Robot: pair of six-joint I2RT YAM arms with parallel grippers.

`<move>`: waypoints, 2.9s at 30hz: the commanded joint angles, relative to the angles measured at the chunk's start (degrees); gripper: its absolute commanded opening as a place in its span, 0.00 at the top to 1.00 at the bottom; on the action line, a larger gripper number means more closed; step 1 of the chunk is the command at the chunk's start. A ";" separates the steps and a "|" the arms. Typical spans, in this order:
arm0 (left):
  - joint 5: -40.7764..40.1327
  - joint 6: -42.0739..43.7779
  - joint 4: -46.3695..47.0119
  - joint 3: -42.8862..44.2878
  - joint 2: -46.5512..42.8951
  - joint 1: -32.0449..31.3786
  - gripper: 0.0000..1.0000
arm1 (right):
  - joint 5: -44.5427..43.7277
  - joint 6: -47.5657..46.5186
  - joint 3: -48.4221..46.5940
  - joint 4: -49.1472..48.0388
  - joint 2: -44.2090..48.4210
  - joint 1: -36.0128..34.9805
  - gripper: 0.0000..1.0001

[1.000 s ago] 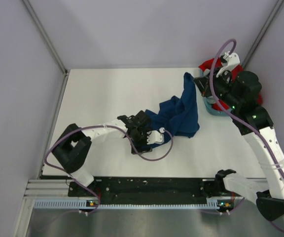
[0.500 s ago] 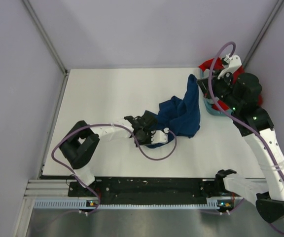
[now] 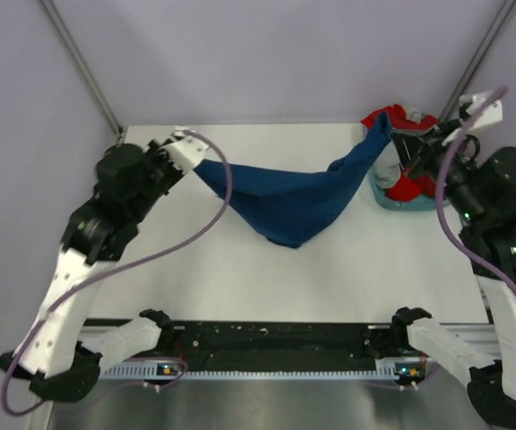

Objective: Fold and stack the t-shirts
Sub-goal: Flatten out the tshirt

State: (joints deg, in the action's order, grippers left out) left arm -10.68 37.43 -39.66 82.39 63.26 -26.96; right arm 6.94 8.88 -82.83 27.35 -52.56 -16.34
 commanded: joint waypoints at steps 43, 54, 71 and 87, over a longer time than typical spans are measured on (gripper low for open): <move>-7.26 10.56 10.21 32.25 19.37 22.21 1.00 | 7.46 1.14 -42.20 -11.45 -34.48 4.83 1.00; -0.31 11.09 14.43 -11.33 6.52 26.07 1.00 | 6.78 8.07 28.73 -24.27 -8.89 -9.65 1.00; -1.01 8.45 22.52 -45.03 7.05 35.05 1.00 | -5.00 23.46 52.26 -11.40 -11.53 -42.36 0.65; 3.12 7.75 15.40 -46.27 -2.79 35.13 1.00 | -13.37 23.81 45.38 2.80 -1.75 -29.46 0.39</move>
State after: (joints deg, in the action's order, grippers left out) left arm -9.56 46.35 -23.20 36.58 62.72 7.84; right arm -6.92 32.64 -38.85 30.81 -51.48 -50.30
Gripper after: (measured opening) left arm 0.018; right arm 0.606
